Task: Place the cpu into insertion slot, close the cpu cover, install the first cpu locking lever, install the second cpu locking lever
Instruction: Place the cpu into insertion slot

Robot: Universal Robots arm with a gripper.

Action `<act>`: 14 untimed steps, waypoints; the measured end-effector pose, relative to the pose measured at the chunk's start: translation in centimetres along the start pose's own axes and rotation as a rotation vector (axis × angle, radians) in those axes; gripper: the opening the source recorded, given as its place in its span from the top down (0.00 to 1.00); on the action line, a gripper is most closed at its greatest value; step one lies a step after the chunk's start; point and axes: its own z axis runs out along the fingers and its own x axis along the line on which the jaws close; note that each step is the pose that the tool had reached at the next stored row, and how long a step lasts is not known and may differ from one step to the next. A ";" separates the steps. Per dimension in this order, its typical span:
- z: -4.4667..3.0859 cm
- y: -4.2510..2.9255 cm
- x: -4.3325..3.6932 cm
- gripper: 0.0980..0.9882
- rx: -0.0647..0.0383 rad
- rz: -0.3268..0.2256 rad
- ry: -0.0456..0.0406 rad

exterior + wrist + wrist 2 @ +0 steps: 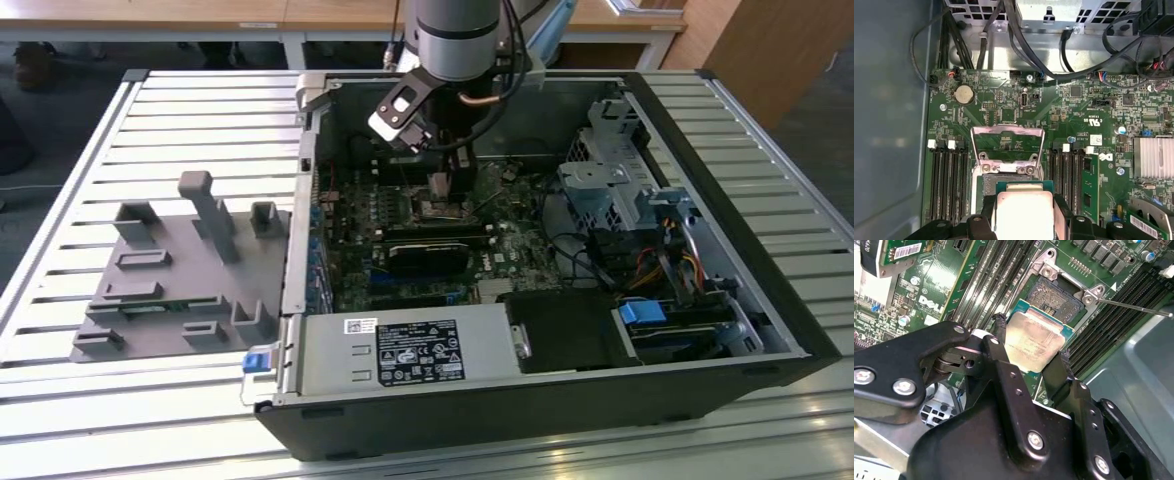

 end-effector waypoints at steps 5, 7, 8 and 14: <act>0.24 -0.03 0.00 0.50 0.000 0.000 0.0000; 0.32 -0.04 0.00 0.50 0.000 0.000 0.0000; 0.36 -0.04 0.00 0.50 0.000 0.000 -0.0001; 0.74 -0.08 0.05 0.50 0.000 0.000 -0.0002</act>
